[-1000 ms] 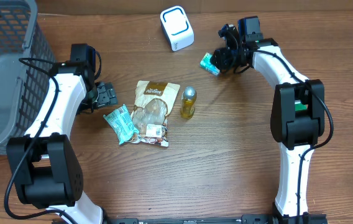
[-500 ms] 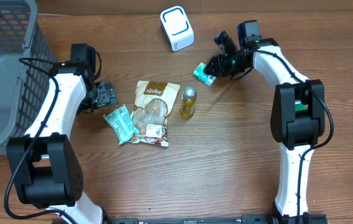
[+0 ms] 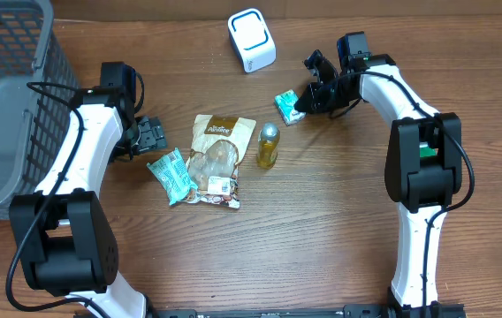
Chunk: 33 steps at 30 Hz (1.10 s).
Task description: Scan the item barcode
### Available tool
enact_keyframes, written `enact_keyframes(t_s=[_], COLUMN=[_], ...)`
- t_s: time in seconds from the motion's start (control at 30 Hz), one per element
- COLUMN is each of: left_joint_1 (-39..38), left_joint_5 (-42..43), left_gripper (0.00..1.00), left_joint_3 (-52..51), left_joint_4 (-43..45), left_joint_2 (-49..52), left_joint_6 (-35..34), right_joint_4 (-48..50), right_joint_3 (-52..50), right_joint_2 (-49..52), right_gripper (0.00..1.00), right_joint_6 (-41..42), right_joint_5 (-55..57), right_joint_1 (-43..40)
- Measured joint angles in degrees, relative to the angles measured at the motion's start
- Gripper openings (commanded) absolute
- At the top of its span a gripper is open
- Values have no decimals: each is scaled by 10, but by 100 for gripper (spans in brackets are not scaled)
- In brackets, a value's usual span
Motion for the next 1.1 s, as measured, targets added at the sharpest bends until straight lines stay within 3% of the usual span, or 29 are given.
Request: enact_keyframes(t_s=[0.23,0.47,0.87,1.1], left_joint_1=[0,0,0,0], left_joint_5=[0,0,0,0], left_gripper=[100,100,100,100], left_joint_3=[0,0,0,0], left_joint_4=[0,0,0,0], left_joint_2=[0,0,0,0], left_joint_6=[0,0,0,0], right_joint_4=[-2,18,280,369], right_joint_3=[29,105,132,132], right_joint_2=[0,-7,-20,-9], right_gripper=[4,4,4,4], right_joint_6=[-4,-1,-91,-153], right_joint_5=[9,152,456,550], right_joint_1=[1,31,193,211])
